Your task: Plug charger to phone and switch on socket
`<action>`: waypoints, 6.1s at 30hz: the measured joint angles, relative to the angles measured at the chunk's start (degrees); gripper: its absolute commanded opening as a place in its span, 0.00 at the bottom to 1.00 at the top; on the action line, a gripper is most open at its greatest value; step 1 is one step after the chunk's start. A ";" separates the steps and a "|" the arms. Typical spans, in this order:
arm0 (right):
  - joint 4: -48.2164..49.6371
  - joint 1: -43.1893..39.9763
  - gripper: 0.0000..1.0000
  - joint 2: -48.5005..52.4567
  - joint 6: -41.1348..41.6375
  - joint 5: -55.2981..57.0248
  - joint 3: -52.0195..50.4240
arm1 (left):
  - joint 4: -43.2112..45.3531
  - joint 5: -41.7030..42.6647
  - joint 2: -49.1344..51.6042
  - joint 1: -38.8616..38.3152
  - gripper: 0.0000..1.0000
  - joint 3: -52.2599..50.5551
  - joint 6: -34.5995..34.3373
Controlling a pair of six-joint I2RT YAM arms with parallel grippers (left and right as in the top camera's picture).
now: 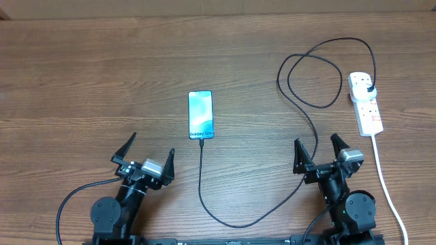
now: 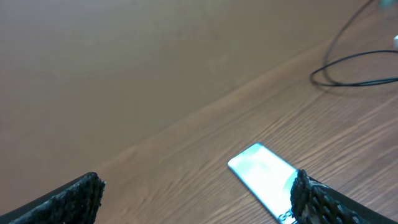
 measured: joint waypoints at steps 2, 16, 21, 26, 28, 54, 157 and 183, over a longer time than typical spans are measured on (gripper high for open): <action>-0.02 0.00 1.00 0.00 0.00 0.02 0.00 | 0.02 -1.51 -0.52 0.50 0.99 -0.74 -0.72; 0.00 0.00 1.00 0.00 0.00 0.04 0.00 | -5.09 -11.13 -4.57 4.04 0.99 -2.40 -7.23; 0.00 0.00 1.00 0.00 0.00 0.04 0.00 | -5.60 -12.68 -4.61 4.79 1.00 -2.43 -8.09; 0.02 0.00 1.00 0.00 0.02 0.02 0.00 | -5.60 -12.90 -4.61 4.79 1.00 -2.43 -8.09; 0.02 0.00 1.00 0.00 0.00 0.00 0.00 | -5.60 -13.03 -4.61 4.79 0.99 -2.43 -8.09; 0.00 0.00 1.00 0.00 0.00 0.04 0.00 | -5.62 -13.29 -4.61 4.79 1.00 -2.43 -8.09; 0.00 0.00 1.00 0.00 0.00 0.02 0.00 | -5.62 -13.29 -4.61 4.79 0.99 -2.43 -8.11; -0.02 0.00 1.00 0.00 -0.02 0.02 0.00 | -5.62 -13.29 -4.61 4.79 1.00 -2.43 -8.11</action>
